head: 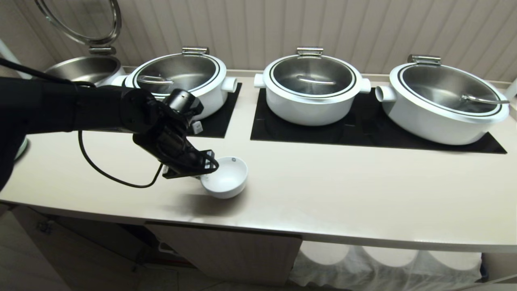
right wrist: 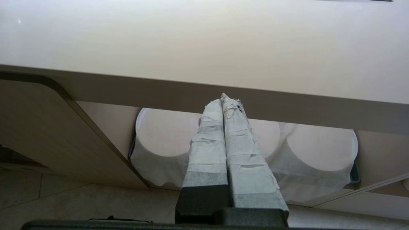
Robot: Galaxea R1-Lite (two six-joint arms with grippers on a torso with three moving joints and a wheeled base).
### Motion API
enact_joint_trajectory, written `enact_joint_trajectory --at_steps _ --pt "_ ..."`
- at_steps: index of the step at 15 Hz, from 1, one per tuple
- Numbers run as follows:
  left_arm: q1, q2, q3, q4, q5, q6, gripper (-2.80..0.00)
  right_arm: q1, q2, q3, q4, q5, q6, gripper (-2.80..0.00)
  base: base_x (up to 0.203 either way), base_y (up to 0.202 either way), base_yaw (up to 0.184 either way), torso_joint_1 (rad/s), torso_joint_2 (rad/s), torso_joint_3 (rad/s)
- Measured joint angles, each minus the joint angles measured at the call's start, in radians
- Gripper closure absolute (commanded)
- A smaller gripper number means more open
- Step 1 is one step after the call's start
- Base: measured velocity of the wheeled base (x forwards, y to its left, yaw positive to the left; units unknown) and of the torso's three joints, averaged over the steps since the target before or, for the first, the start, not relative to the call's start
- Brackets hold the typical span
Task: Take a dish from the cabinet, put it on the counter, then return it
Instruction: Place it on the table
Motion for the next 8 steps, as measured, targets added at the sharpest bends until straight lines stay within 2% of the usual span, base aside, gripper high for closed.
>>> enact_joint_trajectory --at_steps 8 --pt "-0.046 0.016 -0.042 0.002 0.045 0.003 0.00 0.000 0.000 0.000 0.000 0.000 0.000 0.00 0.000 0.000 0.000 0.000 0.00 0.000"
